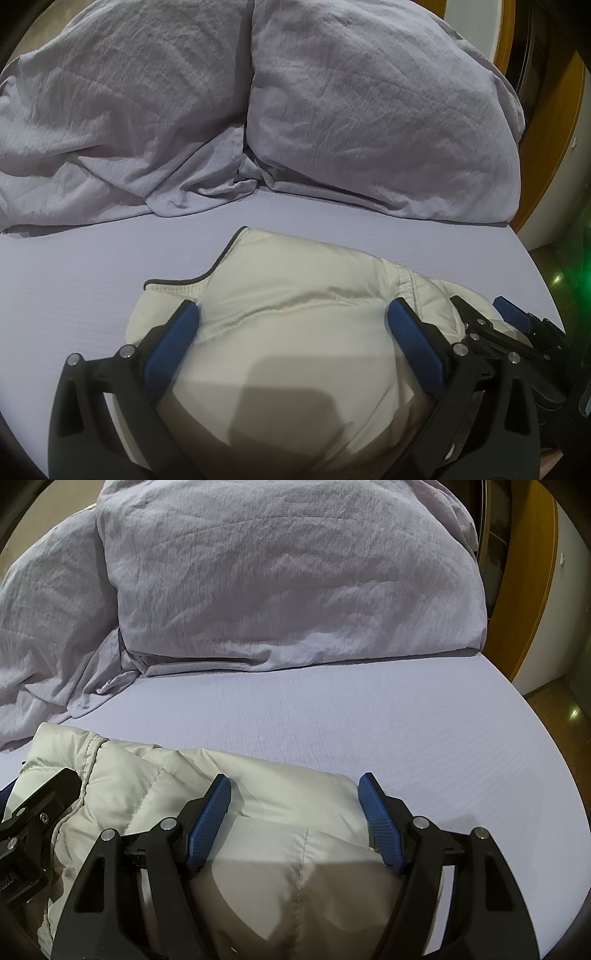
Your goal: Fold large clothes
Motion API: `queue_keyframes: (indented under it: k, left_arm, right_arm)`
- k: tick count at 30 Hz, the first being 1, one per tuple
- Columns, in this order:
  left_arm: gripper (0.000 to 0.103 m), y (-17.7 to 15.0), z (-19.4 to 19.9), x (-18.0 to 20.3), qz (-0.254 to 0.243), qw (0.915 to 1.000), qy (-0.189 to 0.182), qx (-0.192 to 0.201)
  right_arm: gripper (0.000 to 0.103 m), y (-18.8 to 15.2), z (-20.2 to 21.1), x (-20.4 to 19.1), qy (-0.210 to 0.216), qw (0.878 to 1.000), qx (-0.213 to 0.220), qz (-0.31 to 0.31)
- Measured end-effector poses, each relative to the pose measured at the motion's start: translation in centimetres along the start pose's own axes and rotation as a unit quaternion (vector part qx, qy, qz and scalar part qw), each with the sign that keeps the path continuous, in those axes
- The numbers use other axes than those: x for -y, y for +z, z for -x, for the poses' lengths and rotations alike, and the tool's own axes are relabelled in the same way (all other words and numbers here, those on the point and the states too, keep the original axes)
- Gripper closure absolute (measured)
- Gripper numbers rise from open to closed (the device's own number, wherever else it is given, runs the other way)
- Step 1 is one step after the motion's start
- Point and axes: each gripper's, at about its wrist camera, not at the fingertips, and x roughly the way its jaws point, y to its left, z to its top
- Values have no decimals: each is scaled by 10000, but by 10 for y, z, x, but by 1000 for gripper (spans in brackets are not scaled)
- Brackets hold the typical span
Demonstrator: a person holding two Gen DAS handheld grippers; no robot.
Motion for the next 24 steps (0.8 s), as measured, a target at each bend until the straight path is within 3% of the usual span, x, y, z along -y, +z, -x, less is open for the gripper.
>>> queue_keyframes:
  k: [24]
  left_arm:
    - [2,2,4,-2,27,9999,-75,-83]
  right_arm:
    - [29,5,4,3,56,9999,-120,-62]
